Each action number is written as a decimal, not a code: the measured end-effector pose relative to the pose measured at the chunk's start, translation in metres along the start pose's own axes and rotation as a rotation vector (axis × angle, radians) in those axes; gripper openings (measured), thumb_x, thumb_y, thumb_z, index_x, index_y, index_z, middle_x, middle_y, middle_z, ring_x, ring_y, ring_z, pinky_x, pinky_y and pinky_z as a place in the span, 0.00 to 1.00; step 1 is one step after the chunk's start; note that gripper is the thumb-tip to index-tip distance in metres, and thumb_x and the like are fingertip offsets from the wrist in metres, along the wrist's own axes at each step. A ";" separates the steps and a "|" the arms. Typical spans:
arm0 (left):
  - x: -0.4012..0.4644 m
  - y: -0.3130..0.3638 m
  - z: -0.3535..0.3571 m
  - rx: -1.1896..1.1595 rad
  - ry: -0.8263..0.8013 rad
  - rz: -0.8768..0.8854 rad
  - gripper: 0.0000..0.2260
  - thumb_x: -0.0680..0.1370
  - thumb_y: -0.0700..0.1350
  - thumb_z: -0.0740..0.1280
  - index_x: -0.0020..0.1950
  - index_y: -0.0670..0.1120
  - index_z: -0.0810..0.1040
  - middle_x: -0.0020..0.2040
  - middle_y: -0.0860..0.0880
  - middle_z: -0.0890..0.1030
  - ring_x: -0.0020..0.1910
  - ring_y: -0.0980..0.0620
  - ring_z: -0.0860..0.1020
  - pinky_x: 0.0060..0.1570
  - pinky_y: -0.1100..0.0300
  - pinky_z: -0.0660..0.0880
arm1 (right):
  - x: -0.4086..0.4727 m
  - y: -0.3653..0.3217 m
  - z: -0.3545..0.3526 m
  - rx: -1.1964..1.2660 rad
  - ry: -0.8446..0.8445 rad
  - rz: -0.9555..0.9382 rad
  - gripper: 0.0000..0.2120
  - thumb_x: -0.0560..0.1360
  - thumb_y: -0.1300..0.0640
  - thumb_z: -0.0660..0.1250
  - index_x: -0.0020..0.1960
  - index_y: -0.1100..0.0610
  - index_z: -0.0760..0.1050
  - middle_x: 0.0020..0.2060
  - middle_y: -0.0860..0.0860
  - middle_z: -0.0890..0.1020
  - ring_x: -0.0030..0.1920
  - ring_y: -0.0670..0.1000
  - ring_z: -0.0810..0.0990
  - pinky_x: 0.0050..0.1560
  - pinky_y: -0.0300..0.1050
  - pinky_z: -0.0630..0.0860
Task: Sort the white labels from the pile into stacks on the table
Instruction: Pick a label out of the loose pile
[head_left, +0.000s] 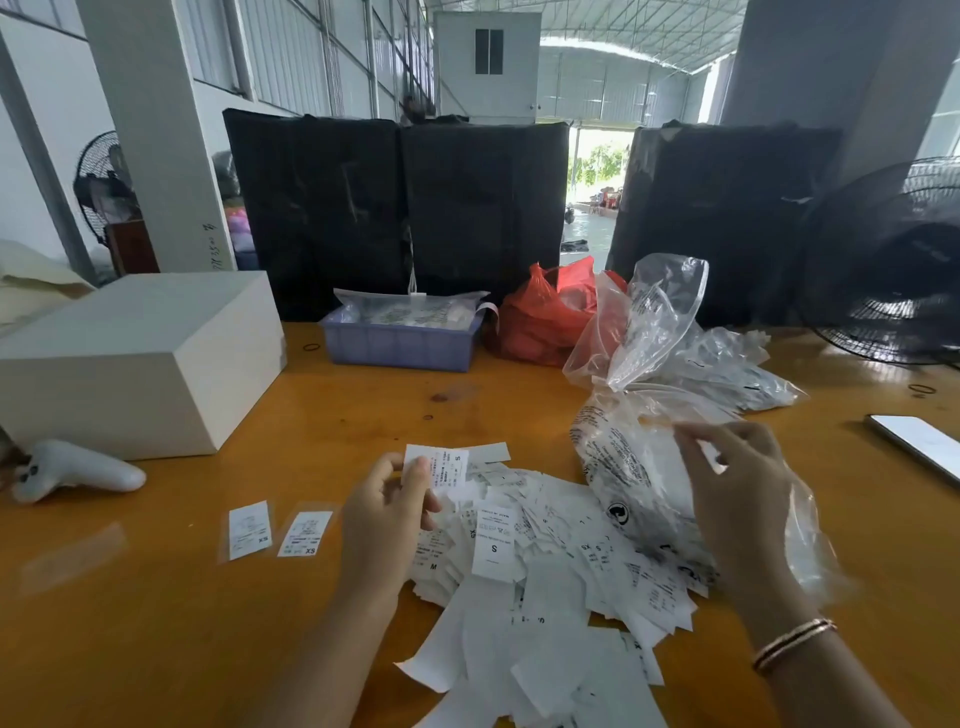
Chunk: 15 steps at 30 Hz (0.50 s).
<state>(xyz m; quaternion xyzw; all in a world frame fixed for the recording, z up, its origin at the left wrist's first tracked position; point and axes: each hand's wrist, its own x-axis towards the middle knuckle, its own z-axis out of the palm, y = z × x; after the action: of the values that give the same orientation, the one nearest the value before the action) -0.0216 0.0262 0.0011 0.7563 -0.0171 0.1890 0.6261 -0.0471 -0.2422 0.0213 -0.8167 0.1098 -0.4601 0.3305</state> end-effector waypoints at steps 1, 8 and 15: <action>-0.001 0.001 0.000 -0.029 -0.008 -0.014 0.10 0.80 0.49 0.63 0.41 0.47 0.75 0.28 0.54 0.78 0.25 0.61 0.74 0.25 0.71 0.70 | 0.001 -0.006 -0.002 0.141 0.048 0.003 0.06 0.75 0.58 0.68 0.50 0.51 0.80 0.42 0.49 0.77 0.42 0.53 0.75 0.43 0.49 0.75; -0.007 0.014 -0.002 -0.320 -0.312 -0.191 0.12 0.76 0.51 0.67 0.33 0.52 0.80 0.27 0.53 0.73 0.29 0.57 0.70 0.35 0.64 0.68 | -0.021 -0.048 0.010 1.259 -0.370 0.663 0.10 0.73 0.61 0.65 0.46 0.53 0.85 0.41 0.54 0.84 0.37 0.46 0.82 0.36 0.35 0.79; -0.009 0.013 0.008 -0.440 -0.560 -0.323 0.18 0.61 0.53 0.78 0.45 0.46 0.86 0.48 0.42 0.85 0.47 0.45 0.82 0.49 0.52 0.78 | -0.057 -0.063 0.039 0.819 -0.628 0.546 0.13 0.72 0.58 0.70 0.56 0.54 0.75 0.41 0.52 0.86 0.41 0.56 0.81 0.44 0.53 0.79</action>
<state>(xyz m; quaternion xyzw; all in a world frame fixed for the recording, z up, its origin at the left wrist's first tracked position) -0.0316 0.0136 0.0096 0.6194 -0.1081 -0.1338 0.7660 -0.0542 -0.1497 0.0096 -0.6619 0.0262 -0.0989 0.7425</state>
